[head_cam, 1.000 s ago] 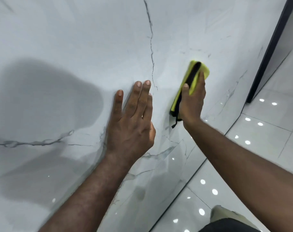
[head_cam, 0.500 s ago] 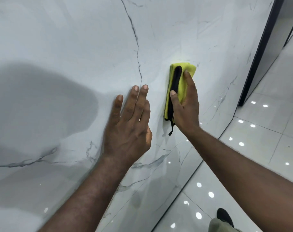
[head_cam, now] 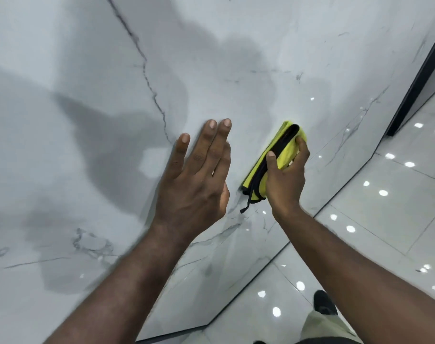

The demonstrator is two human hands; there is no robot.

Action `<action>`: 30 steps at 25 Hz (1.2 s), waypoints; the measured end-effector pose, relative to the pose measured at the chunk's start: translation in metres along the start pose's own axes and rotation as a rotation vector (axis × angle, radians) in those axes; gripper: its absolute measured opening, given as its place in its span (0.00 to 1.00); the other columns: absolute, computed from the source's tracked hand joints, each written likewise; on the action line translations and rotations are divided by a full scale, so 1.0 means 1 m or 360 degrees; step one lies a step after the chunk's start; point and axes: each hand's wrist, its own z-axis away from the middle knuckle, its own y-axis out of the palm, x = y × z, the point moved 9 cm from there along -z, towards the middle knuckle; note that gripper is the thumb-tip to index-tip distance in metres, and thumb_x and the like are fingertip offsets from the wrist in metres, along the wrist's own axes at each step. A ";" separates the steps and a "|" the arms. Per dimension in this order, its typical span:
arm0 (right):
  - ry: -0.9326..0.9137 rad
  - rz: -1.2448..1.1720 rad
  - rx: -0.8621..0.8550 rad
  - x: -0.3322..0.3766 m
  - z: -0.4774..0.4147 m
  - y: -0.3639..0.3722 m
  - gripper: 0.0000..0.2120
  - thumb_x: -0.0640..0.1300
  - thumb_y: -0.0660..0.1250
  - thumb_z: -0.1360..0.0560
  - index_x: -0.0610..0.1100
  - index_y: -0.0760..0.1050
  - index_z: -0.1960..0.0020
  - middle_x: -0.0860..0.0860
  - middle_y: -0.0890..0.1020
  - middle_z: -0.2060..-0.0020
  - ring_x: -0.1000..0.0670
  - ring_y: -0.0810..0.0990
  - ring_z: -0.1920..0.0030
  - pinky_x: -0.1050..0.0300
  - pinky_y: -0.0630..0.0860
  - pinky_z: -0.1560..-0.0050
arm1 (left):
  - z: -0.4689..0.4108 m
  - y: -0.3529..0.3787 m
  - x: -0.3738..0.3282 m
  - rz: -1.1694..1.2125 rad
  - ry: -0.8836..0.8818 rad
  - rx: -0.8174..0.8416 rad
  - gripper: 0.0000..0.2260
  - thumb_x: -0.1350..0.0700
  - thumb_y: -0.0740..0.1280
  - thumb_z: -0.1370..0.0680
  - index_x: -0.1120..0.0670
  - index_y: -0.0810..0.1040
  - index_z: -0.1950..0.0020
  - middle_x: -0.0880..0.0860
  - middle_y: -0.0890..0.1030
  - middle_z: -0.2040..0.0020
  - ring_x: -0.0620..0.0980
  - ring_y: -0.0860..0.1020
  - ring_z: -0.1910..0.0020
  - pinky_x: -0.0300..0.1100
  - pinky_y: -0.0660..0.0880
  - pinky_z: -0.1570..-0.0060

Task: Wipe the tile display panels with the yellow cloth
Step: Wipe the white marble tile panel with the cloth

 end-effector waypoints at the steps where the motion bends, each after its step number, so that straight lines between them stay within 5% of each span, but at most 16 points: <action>1: -0.0105 0.0045 0.0007 -0.003 0.000 -0.002 0.32 0.53 0.68 0.17 0.60 0.57 0.18 0.56 0.72 0.26 0.51 0.72 0.27 0.54 0.70 0.28 | -0.005 0.004 -0.008 -0.0008 0.0023 0.0001 0.27 0.55 0.60 0.19 0.59 0.70 0.20 0.58 0.53 0.11 0.57 0.53 0.12 0.60 0.40 0.15; 5: 0.0516 -0.0070 0.0007 -0.080 -0.015 -0.002 0.31 0.50 0.67 0.17 0.60 0.56 0.20 0.49 0.75 0.28 0.44 0.77 0.32 0.46 0.75 0.32 | -0.020 0.019 -0.033 -0.0026 0.0125 -0.0006 0.27 0.57 0.63 0.20 0.60 0.73 0.21 0.57 0.58 0.12 0.56 0.58 0.13 0.59 0.44 0.14; 8: 0.0478 -0.0008 0.0021 -0.105 -0.029 -0.006 0.31 0.54 0.68 0.19 0.63 0.56 0.22 0.49 0.76 0.29 0.44 0.78 0.33 0.46 0.76 0.34 | -0.020 0.034 -0.042 -0.0133 0.0209 -0.0020 0.32 0.57 0.65 0.20 0.61 0.67 0.16 0.57 0.61 0.13 0.57 0.61 0.14 0.58 0.49 0.14; 12: 0.0854 0.0003 0.0035 -0.150 -0.046 -0.009 0.29 0.48 0.65 0.17 0.58 0.56 0.21 0.45 0.79 0.33 0.43 0.80 0.38 0.42 0.77 0.33 | -0.016 0.039 -0.049 -0.0256 0.0288 -0.0079 0.34 0.54 0.67 0.21 0.60 0.67 0.16 0.56 0.66 0.15 0.55 0.65 0.16 0.56 0.57 0.16; 23: 0.0898 0.0085 0.0030 -0.144 -0.062 -0.021 0.28 0.49 0.62 0.14 0.56 0.55 0.18 0.48 0.78 0.36 0.46 0.78 0.43 0.49 0.75 0.42 | -0.016 0.040 -0.054 -0.0292 0.0301 -0.0115 0.34 0.54 0.66 0.22 0.62 0.67 0.16 0.58 0.66 0.15 0.56 0.66 0.17 0.57 0.60 0.17; 26: 0.0511 0.0119 -0.0002 -0.109 -0.074 -0.020 0.29 0.52 0.63 0.15 0.61 0.54 0.19 0.51 0.77 0.32 0.46 0.78 0.39 0.49 0.75 0.38 | -0.017 0.042 -0.052 -0.0256 0.0303 -0.0100 0.33 0.55 0.63 0.20 0.63 0.66 0.16 0.59 0.65 0.15 0.57 0.65 0.16 0.58 0.60 0.17; 30: 0.0374 0.0122 -0.0096 -0.057 -0.074 -0.024 0.29 0.49 0.64 0.16 0.59 0.56 0.19 0.48 0.77 0.29 0.44 0.78 0.34 0.47 0.75 0.32 | -0.017 0.038 -0.046 -0.0202 0.0231 -0.0070 0.33 0.54 0.63 0.20 0.62 0.66 0.16 0.59 0.60 0.13 0.57 0.61 0.14 0.58 0.52 0.14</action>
